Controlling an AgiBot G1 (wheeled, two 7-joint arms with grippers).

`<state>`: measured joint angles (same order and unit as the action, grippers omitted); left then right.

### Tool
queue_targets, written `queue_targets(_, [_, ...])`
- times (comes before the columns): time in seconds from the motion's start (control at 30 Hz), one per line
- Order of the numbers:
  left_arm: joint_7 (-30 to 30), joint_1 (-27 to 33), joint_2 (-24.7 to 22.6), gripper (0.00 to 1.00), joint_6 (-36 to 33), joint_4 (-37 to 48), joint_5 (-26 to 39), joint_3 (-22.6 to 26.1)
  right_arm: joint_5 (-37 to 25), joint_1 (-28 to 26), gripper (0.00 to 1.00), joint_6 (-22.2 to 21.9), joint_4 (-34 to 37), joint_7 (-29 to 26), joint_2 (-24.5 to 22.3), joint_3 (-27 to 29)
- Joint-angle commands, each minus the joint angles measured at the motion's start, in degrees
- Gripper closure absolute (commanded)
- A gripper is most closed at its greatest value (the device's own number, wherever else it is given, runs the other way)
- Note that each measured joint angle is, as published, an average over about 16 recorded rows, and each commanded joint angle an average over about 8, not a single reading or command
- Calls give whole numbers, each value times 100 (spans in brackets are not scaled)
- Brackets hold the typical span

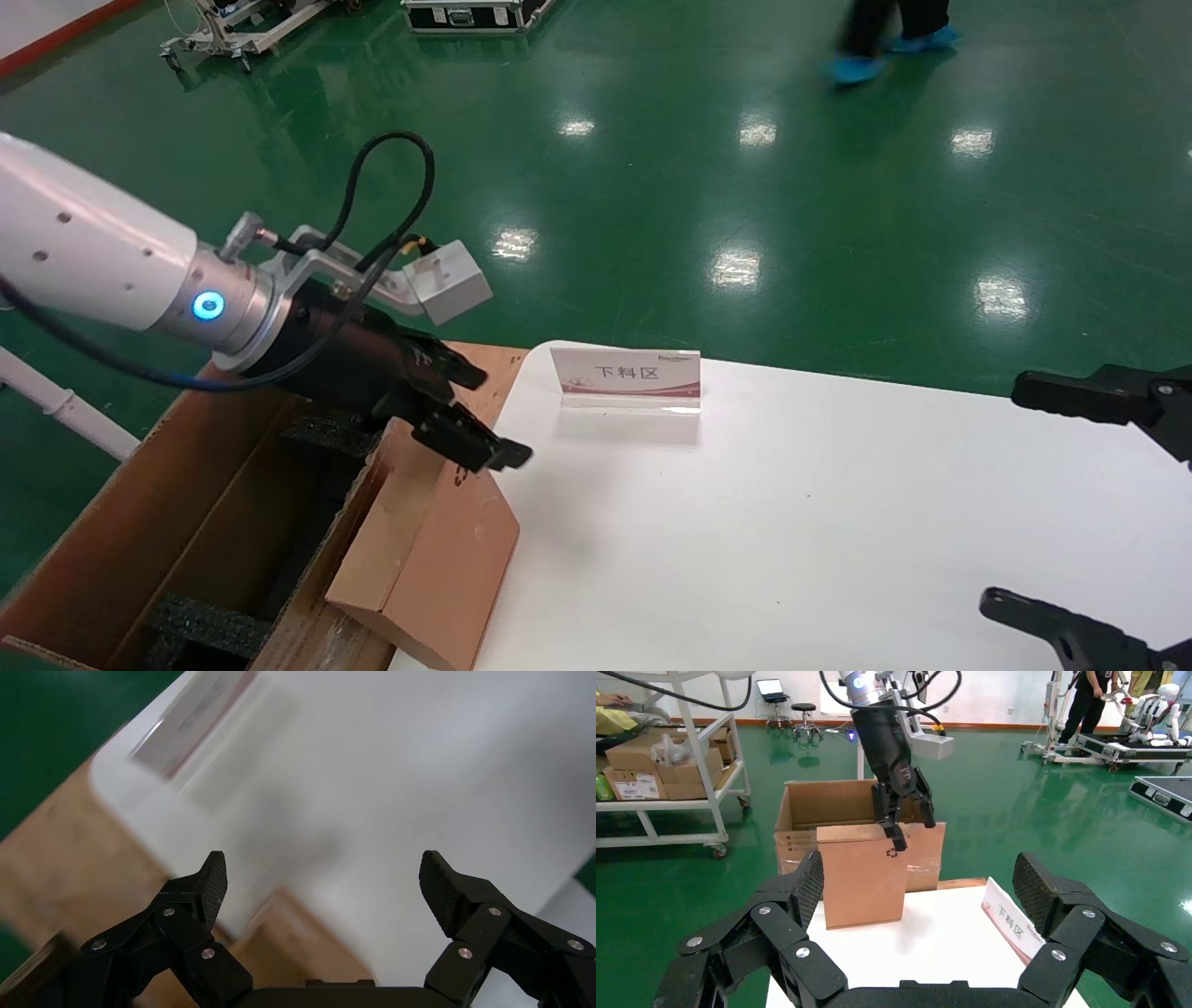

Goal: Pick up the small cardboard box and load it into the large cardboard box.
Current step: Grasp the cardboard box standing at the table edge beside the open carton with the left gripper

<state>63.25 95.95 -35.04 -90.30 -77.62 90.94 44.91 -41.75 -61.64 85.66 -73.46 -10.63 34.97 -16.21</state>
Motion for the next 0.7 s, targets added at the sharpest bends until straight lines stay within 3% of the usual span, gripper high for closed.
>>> queue_targets(0.03, [335, 278, -62, 0, -34, -3, 272, 316, 1, 0, 0, 0, 0, 0, 0, -1])
queue_targets(0.43, [1532, 1352, -315, 0, -26, 0, 337, 2068, 4, -1, 0, -3, 0, 3, -2, -6])
queue_targets(0.7, [1998, 1864, -372, 0, 9, -4, 172, 2935, 6, -2, 0, -4, 0, 5, -4, -9])
